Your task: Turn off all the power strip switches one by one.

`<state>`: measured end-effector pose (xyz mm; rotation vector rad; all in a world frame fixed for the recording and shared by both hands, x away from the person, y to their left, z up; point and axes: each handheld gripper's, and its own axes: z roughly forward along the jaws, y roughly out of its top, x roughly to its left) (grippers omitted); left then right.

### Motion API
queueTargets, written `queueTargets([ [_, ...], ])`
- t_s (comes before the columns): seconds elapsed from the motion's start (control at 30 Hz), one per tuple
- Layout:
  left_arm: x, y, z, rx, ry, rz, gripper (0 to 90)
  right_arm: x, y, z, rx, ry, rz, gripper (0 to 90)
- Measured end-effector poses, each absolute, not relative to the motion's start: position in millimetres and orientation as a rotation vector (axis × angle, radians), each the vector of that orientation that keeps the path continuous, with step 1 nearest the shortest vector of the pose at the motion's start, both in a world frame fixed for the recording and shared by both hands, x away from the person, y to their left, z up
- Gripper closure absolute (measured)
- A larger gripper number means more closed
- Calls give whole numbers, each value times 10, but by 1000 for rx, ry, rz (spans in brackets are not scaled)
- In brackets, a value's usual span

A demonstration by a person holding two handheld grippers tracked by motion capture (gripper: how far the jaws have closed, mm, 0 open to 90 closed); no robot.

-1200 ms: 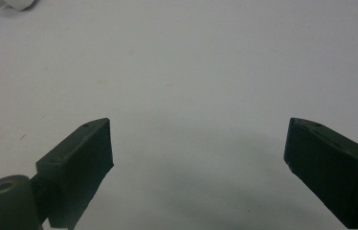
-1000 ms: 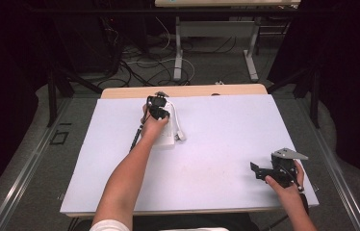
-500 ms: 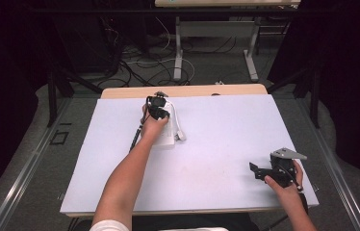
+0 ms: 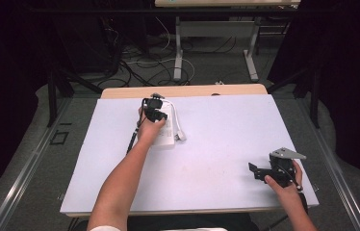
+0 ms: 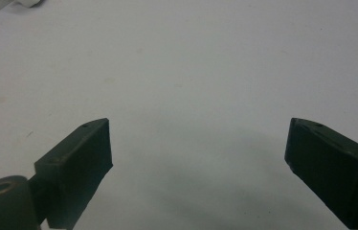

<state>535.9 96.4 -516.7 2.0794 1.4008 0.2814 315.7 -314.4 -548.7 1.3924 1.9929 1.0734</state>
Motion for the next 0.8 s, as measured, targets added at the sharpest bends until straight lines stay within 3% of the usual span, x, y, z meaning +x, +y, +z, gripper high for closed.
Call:
queueTargets([
  [0.8,5127,989,-5152,2093,1342,238,900,3163,-3133,-5489,1388,2003,1081,74],
])
